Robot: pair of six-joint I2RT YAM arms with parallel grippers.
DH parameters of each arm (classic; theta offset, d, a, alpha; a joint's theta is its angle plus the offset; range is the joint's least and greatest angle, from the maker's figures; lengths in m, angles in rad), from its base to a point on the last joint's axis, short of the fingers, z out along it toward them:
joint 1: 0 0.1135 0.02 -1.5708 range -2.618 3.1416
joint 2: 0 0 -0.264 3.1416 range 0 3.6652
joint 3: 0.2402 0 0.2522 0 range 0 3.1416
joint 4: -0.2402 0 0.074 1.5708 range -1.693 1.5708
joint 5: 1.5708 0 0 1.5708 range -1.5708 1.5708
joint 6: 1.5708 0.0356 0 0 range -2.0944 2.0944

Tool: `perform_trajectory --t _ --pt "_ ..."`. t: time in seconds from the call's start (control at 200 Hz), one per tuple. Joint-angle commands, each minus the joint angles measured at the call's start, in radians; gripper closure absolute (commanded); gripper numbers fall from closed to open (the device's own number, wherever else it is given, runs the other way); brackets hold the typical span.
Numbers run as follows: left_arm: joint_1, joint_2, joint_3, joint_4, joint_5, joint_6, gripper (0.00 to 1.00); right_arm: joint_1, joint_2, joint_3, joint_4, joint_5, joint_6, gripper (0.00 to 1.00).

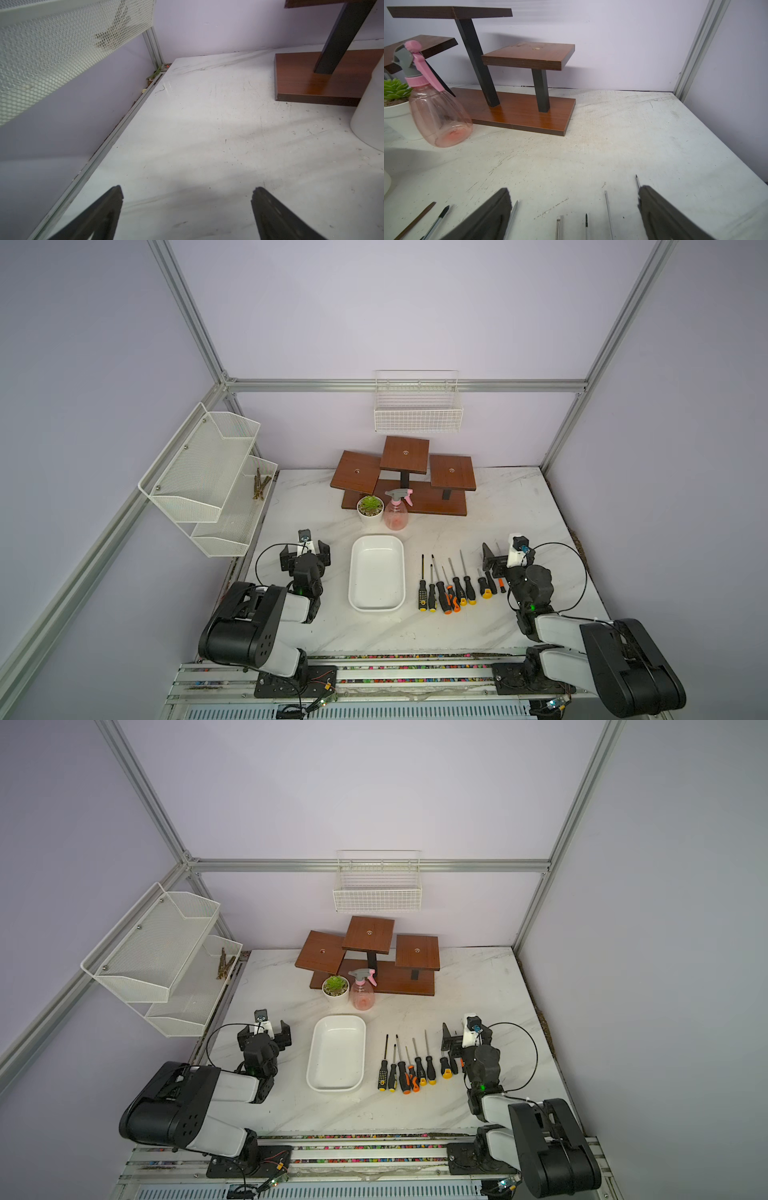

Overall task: Take out the screwdriver from the storage box
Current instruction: Reset both arms

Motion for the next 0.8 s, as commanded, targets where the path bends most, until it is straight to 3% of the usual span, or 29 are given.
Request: perform_trajectory --t 0.0,0.135,0.28,0.465,0.795 --pt "0.015 0.075 -0.003 0.281 0.072 0.043 0.00 -0.034 0.062 0.019 0.183 -0.047 0.032 0.00" --pt "0.042 0.010 0.053 0.061 0.121 0.003 0.00 -0.042 0.163 0.023 0.277 -0.040 0.036 0.00" --pt "0.059 0.013 0.083 0.003 0.150 -0.007 0.00 -0.051 0.317 0.099 0.316 -0.071 0.043 0.00" --pt "0.071 0.010 0.109 -0.052 0.184 -0.007 0.00 -0.052 0.276 0.236 -0.017 0.004 0.068 0.00" --pt "0.082 0.007 0.132 -0.107 0.175 -0.026 0.00 -0.052 0.296 0.210 0.071 0.022 0.064 0.00"
